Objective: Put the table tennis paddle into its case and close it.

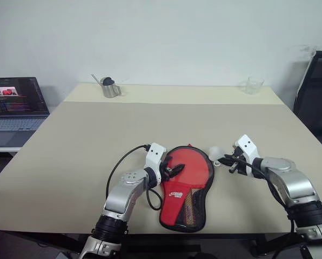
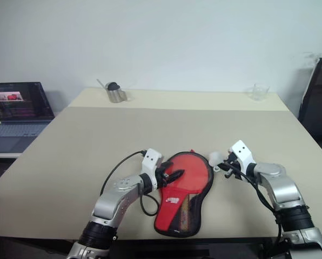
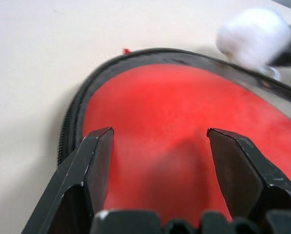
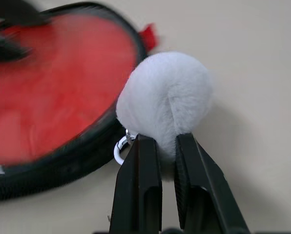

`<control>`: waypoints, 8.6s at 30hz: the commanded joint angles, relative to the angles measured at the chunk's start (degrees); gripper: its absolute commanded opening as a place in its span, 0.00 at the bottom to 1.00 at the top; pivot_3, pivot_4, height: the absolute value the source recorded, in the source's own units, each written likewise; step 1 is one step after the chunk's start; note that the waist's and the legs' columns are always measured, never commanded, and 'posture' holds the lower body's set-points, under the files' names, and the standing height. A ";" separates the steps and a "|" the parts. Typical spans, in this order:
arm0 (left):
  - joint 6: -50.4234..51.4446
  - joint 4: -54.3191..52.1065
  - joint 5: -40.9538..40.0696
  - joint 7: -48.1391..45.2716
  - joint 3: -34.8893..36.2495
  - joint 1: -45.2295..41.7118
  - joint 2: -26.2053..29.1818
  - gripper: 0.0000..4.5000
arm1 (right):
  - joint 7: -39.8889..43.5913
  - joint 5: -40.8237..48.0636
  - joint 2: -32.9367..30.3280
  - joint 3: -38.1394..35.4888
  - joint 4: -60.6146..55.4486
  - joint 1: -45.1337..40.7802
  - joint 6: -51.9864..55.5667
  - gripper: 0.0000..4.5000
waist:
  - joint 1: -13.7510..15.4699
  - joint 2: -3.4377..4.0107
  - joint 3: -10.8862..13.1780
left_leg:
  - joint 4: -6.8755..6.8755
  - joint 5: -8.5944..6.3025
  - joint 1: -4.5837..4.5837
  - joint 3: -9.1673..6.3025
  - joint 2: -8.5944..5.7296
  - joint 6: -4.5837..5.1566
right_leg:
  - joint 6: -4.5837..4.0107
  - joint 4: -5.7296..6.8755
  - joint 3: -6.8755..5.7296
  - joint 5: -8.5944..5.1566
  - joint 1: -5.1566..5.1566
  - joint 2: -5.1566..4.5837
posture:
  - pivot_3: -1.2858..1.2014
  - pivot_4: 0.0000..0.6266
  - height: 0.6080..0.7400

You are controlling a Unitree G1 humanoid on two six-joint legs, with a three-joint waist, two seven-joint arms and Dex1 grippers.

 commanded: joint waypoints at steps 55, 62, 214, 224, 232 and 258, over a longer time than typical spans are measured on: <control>4.75 -11.57 -10.98 -15.85 6.59 -1.95 19.10 0.75 | 1.23 3.05 2.02 -3.24 12.50 -20.72 6.37 0.98 | -0.43 0.06 0.04 | 0.03 0.00 0.04 0.04 0.05 0.00 | -0.01 0.12 0.06 0.00 -0.03 0.02 | 0.52 0.24 1.00; 5.47 -13.65 -12.62 -16.81 7.91 -0.29 22.78 0.75 | -2.68 1.82 6.02 1.85 6.34 -16.91 11.06 0.98 | -0.44 0.07 0.05 | 0.03 0.00 0.05 0.00 0.13 0.00 | -0.02 0.13 0.04 0.00 -0.03 0.00 | 0.52 0.24 1.00; -5.70 17.62 5.16 -12.51 -8.17 -12.48 4.85 0.99 | -38.91 -8.78 10.81 -12.94 51.87 -43.12 4.65 1.00 | -1.72 0.21 0.15 | 0.01 0.00 -0.05 0.18 0.06 0.04 | -0.07 0.34 0.26 0.03 -0.27 -0.06 | 0.52 0.24 1.00; -5.13 23.71 6.60 -9.63 -6.59 -12.70 3.20 0.99 | -38.87 -4.71 11.20 -15.13 49.35 -42.46 13.32 1.00 | -1.69 0.33 0.07 | 0.05 0.01 0.47 0.16 0.02 0.06 | -0.05 0.34 0.23 0.03 0.29 -0.06 | 0.52 0.24 1.00; -6.56 23.06 7.61 -9.24 -6.61 -10.10 4.07 0.99 | -39.92 1.06 13.25 -19.45 42.12 -40.29 22.44 1.00 | -1.85 0.44 -0.02 | 0.02 0.05 0.61 0.18 0.05 0.13 | -0.02 0.40 0.28 0.05 0.34 -0.06 | 0.52 0.24 1.00; -6.37 20.14 6.75 -9.43 -5.57 -8.82 3.94 1.00 | -42.06 5.59 24.29 -15.42 21.58 -29.54 34.08 0.85 | -2.18 0.49 -0.07 | -0.15 0.04 0.65 0.19 0.11 0.13 | -0.03 0.29 0.31 0.04 0.31 -0.01 | 0.52 0.24 1.00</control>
